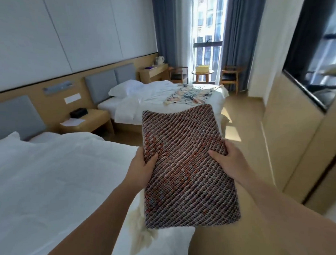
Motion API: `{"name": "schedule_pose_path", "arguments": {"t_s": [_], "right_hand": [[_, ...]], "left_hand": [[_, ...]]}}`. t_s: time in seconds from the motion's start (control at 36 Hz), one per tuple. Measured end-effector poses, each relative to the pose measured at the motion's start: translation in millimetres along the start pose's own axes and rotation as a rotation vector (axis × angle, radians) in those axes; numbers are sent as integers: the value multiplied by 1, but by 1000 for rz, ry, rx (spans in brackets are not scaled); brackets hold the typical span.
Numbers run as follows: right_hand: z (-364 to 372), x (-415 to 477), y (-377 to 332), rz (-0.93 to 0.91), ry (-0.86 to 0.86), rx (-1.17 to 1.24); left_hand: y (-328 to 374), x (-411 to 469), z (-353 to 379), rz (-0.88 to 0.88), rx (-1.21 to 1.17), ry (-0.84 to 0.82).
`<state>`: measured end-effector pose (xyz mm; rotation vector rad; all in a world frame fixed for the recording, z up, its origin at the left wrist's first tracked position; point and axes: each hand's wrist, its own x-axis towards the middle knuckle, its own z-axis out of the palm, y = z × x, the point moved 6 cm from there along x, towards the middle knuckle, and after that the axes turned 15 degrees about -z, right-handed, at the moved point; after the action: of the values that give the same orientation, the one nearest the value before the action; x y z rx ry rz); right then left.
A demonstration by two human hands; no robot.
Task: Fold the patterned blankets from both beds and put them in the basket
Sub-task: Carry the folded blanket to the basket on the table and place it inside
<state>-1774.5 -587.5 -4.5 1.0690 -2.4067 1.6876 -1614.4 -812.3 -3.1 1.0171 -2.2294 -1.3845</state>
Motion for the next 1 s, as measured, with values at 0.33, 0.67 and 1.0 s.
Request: {"name": "schedule_pose_path", "arguments": {"t_s": [0.33,0.67,1.0], "right_hand": [[-196,37,92,37,172,-28],[-255,92,150,82,267,-83],[-249,244,203,58,366,-147]], "left_hand": [[123,38,200,100,-152,-165],[178,107,298,121,-189,-277],[224,280,350,160,-255,-315]]}}
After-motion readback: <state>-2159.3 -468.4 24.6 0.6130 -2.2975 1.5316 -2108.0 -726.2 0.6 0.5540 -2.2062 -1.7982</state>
